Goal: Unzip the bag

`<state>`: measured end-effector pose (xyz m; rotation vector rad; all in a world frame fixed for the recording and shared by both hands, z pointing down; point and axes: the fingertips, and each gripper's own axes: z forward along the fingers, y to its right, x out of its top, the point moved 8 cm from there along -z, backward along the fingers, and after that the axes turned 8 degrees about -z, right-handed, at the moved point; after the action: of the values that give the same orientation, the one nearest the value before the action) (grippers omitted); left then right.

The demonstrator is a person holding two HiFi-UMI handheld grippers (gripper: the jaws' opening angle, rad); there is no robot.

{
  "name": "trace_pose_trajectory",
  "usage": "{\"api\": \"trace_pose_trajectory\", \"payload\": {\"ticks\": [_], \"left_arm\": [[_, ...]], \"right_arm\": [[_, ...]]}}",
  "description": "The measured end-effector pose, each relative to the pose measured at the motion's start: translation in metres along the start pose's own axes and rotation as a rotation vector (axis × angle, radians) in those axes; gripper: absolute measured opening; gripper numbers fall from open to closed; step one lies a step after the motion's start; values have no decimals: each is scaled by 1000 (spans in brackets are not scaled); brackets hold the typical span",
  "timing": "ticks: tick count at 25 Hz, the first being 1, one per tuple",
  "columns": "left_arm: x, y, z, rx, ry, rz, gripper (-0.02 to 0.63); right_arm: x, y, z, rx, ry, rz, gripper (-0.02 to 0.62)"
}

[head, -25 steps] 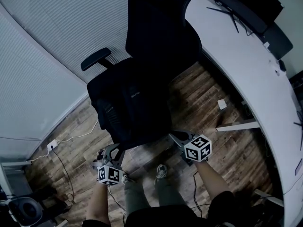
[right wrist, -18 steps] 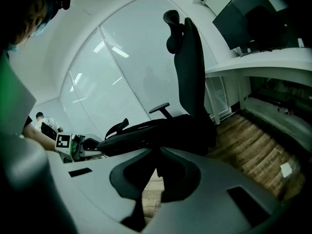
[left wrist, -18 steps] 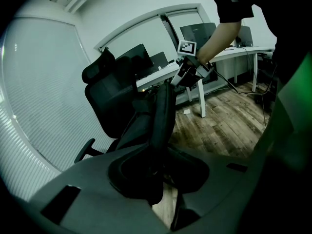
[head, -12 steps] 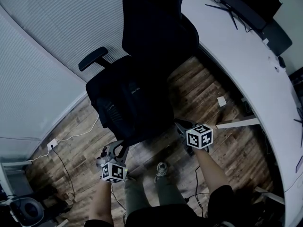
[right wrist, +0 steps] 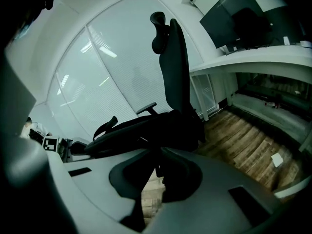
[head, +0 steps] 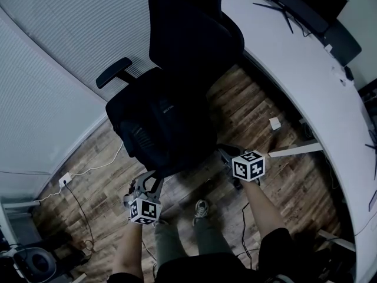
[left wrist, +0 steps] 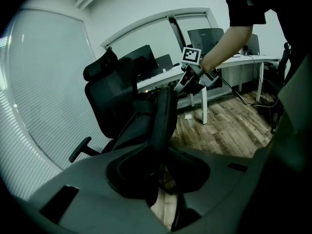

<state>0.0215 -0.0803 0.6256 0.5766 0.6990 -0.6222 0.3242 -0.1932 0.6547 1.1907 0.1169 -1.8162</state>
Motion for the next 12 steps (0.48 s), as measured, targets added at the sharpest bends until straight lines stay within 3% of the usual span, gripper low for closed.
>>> {"api": "trace_pose_trajectory", "payload": {"ticks": [7, 12], "left_arm": [[4, -2, -5, -59, -14, -20, 148], [6, 1, -20, -106, 1, 17, 173]], "right_arm": [[0, -20, -15, -45, 28, -61, 54], [1, -47, -29, -88, 76, -60, 54]]}}
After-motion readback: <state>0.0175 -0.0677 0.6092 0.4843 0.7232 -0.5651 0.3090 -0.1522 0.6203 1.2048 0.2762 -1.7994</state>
